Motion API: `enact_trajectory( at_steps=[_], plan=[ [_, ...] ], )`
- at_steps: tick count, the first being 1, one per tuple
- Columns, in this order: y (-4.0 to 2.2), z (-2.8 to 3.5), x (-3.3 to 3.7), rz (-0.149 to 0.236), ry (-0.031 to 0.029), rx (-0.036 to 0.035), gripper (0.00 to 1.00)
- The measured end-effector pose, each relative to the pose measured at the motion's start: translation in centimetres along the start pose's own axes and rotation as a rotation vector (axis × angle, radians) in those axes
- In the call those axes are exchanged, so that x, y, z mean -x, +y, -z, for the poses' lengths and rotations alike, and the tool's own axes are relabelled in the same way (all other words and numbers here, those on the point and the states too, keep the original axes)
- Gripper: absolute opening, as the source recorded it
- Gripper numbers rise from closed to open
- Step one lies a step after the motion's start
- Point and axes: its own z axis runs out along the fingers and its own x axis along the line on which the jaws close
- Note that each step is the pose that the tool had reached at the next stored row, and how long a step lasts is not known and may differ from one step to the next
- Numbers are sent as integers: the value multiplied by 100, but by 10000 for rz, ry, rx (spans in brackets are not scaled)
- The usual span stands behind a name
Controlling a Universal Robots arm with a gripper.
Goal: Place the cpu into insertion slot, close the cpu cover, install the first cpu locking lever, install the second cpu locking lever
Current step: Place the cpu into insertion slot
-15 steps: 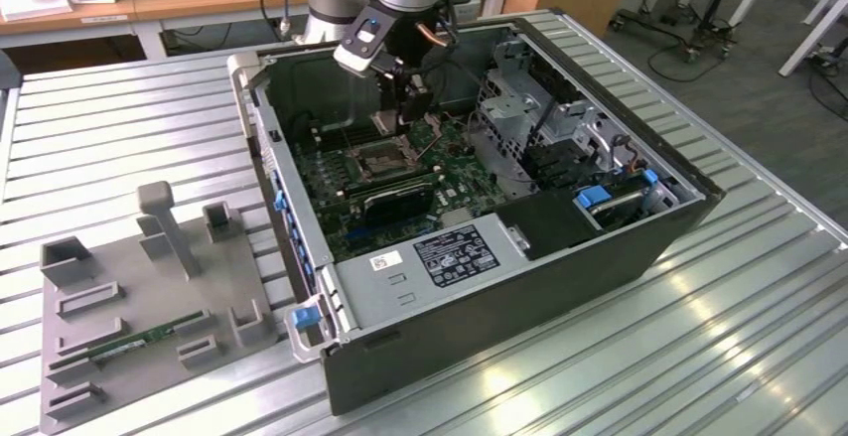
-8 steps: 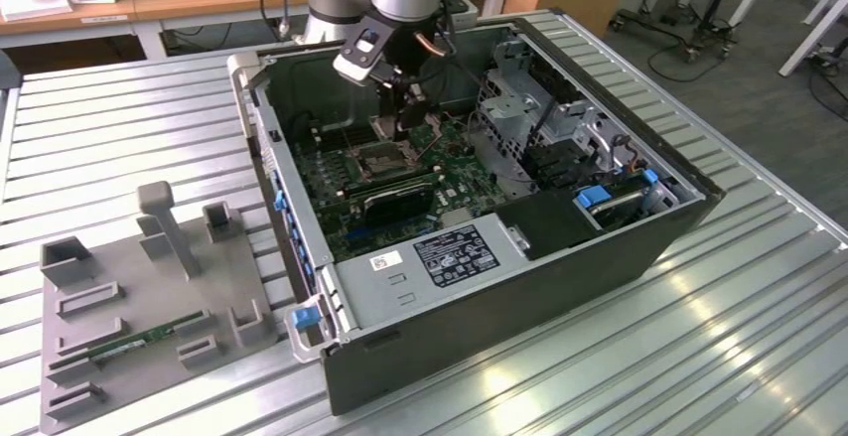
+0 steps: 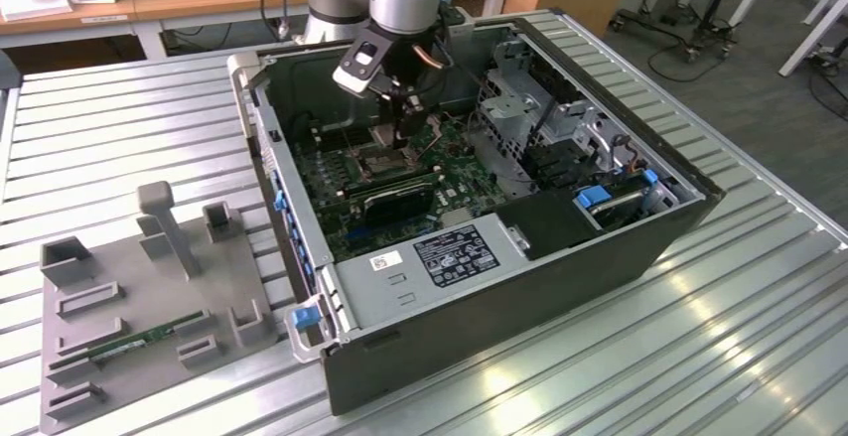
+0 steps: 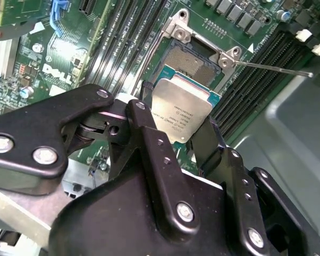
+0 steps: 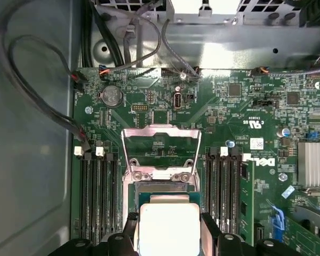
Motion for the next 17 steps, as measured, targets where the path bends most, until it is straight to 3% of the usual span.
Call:
enact_trajectory(
  at_steps=[17],
  plan=[
    [-53, -253, -36, 53, 2, 2, 54]
  ],
)
